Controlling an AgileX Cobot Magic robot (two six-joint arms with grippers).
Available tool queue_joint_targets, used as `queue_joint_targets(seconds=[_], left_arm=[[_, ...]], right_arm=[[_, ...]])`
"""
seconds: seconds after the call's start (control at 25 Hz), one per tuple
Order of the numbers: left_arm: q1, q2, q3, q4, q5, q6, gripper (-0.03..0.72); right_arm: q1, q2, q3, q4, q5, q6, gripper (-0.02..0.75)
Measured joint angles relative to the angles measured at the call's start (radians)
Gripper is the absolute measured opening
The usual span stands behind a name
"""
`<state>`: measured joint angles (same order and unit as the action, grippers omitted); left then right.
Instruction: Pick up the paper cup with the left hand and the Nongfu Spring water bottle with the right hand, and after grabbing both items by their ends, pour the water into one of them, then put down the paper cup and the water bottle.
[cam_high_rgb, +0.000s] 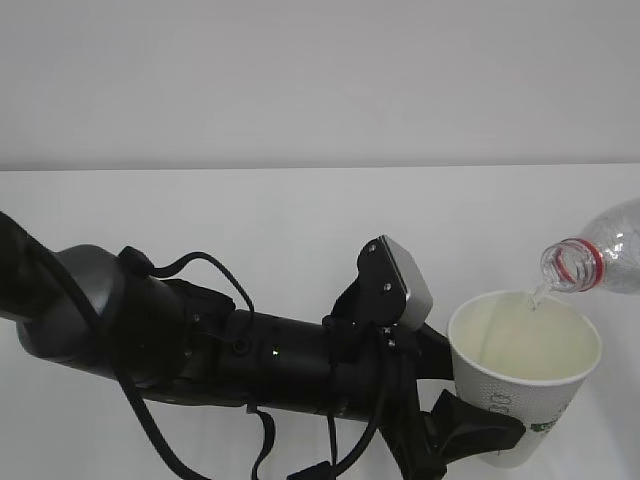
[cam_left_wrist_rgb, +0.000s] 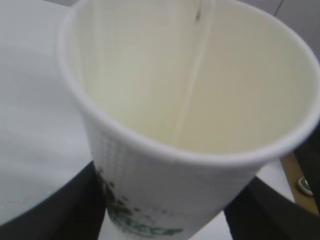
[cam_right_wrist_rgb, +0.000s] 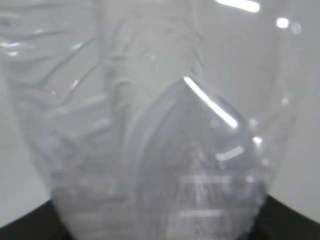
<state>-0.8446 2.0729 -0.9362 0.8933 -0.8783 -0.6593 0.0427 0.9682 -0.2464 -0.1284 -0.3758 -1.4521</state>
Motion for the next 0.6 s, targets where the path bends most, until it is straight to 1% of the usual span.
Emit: queue_joint_targets(seconds=[0.6], left_arm=[[0.000,0.000,0.000,0.000,0.000,0.000,0.500]], right_arm=[[0.000,0.000,0.000,0.000,-0.002,-0.002,0.431]])
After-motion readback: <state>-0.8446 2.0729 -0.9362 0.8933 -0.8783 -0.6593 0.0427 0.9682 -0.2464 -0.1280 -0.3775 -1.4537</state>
